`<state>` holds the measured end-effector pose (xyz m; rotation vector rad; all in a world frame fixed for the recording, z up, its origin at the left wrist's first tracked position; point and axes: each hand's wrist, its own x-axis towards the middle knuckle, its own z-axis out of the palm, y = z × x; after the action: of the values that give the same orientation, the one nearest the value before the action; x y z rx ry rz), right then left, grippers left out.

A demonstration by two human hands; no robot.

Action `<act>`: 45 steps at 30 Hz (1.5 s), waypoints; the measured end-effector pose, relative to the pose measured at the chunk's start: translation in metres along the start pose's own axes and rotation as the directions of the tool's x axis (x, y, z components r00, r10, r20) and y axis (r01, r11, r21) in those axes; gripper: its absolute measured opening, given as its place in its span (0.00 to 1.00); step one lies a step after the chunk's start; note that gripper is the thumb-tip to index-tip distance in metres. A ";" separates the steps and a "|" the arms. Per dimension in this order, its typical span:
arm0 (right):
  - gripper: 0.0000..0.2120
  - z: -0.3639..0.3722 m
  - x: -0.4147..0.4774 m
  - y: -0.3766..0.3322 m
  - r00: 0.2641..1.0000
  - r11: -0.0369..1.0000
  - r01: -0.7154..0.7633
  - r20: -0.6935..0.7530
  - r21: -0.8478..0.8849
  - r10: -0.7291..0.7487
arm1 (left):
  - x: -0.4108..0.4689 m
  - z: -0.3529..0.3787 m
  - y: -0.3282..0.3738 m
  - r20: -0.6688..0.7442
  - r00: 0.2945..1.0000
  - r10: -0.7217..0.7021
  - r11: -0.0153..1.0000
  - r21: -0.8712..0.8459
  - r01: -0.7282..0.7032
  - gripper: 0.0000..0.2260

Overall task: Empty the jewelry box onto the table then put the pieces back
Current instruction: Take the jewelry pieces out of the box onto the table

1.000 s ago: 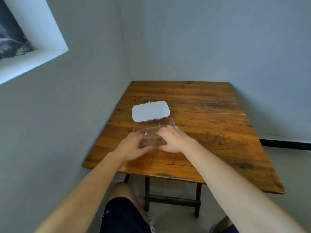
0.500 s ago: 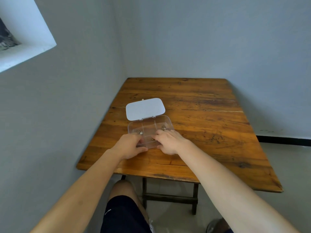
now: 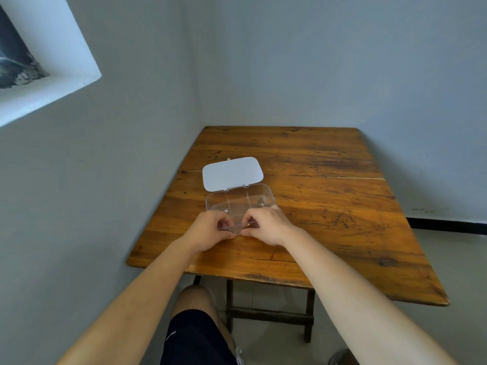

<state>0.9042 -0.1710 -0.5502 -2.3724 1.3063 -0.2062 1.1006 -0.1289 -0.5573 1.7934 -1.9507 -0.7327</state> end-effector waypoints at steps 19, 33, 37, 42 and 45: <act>0.08 -0.054 -0.017 0.018 0.941 0.774 -0.007 -0.257 0.633 0.219 | -0.004 -0.043 0.051 -0.221 0.958 -0.183 0.803 -0.595 0.016 0.05; 0.07 -0.103 -0.146 0.106 0.782 0.714 -0.069 -0.407 0.696 0.472 | 0.018 0.038 0.188 -0.159 0.981 0.113 0.615 -0.764 -0.195 0.04; 0.05 -0.077 -0.171 0.133 0.748 0.722 -0.159 -0.395 0.674 0.533 | 0.019 0.087 0.184 -0.074 0.995 0.068 0.680 -0.726 -0.100 0.03; 0.07 -0.055 -0.184 0.154 0.787 0.815 -0.382 -0.310 0.435 0.534 | 0.022 0.120 0.161 0.045 0.998 0.034 0.830 -0.558 -0.004 0.05; 0.10 -0.054 -0.186 0.158 0.777 0.833 -0.446 -0.321 0.326 0.542 | 0.024 0.120 0.153 0.029 0.998 0.047 0.894 -0.446 -0.030 0.06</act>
<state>0.6631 -0.1059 -0.5563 -1.7546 1.9349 -0.6721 0.9049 -0.1320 -0.5593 1.4638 -1.6594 -1.1057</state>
